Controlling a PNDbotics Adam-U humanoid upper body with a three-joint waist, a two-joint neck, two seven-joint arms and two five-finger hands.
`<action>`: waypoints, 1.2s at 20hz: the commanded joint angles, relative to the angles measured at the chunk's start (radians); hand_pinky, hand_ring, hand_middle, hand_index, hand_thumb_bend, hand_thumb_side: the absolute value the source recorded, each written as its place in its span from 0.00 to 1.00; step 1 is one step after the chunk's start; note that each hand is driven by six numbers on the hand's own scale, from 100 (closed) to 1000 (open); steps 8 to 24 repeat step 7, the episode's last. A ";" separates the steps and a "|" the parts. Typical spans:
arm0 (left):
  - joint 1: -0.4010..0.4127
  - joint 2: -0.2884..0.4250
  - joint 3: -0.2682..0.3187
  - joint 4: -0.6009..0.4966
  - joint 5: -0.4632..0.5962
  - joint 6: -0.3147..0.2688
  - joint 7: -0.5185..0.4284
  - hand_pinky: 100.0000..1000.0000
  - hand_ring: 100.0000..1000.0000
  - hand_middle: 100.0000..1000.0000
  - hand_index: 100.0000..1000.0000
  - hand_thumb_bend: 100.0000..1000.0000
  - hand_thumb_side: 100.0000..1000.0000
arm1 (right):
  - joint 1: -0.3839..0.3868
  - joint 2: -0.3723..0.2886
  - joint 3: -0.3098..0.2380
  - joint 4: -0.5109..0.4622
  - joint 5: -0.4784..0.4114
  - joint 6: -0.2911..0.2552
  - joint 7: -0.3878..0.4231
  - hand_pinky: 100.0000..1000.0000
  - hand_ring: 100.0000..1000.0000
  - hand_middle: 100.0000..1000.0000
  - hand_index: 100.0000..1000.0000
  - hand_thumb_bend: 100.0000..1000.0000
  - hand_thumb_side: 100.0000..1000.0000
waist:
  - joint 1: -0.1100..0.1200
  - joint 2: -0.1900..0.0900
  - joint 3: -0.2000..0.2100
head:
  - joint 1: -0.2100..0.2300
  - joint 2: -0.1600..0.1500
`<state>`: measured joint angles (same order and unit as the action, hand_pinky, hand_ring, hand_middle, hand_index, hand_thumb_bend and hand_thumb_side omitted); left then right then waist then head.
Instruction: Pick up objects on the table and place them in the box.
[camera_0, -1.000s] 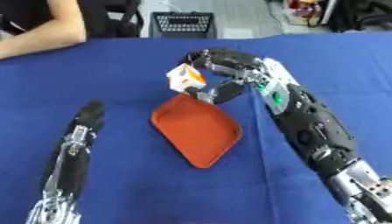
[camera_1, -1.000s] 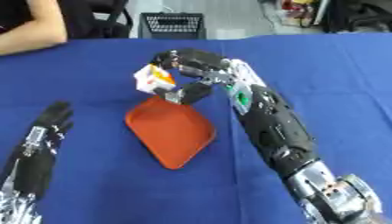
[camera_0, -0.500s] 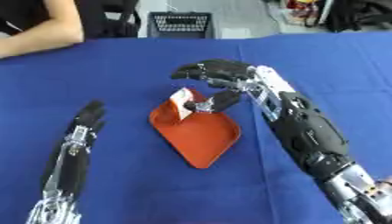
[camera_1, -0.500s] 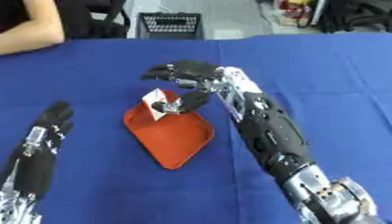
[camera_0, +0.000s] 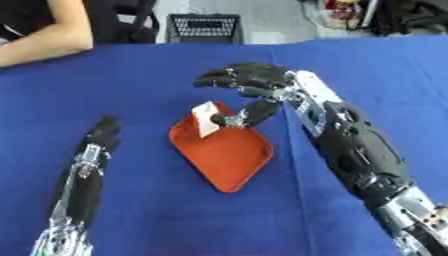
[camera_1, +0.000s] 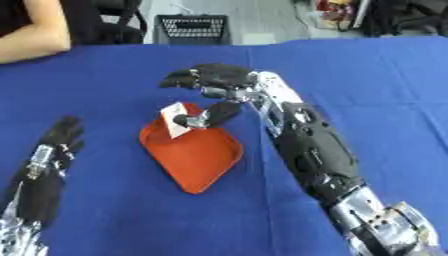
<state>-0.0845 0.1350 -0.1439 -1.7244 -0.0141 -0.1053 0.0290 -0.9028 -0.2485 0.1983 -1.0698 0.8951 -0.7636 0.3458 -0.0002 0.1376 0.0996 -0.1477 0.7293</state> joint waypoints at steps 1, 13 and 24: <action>-0.008 0.006 0.003 -0.011 0.000 -0.002 0.003 1.00 1.00 1.00 0.98 0.16 1.00 | 0.026 -0.074 0.007 -0.122 -0.100 -0.143 0.139 0.81 0.83 0.87 1.00 0.10 0.87 | 0.001 -0.014 -0.006 | 0.019 -0.008; -0.008 0.010 0.008 -0.010 -0.002 -0.002 0.008 1.00 1.00 1.00 0.97 0.15 1.00 | 0.202 -0.211 -0.054 -0.317 -0.361 -0.131 0.185 0.76 0.79 0.82 0.97 0.00 0.83 | 0.001 -0.013 -0.028 | 0.047 -0.007; -0.008 0.010 0.008 -0.010 -0.002 -0.002 0.008 1.00 1.00 1.00 0.97 0.15 1.00 | 0.202 -0.211 -0.054 -0.317 -0.361 -0.131 0.185 0.76 0.79 0.82 0.97 0.00 0.83 | 0.001 -0.013 -0.028 | 0.047 -0.007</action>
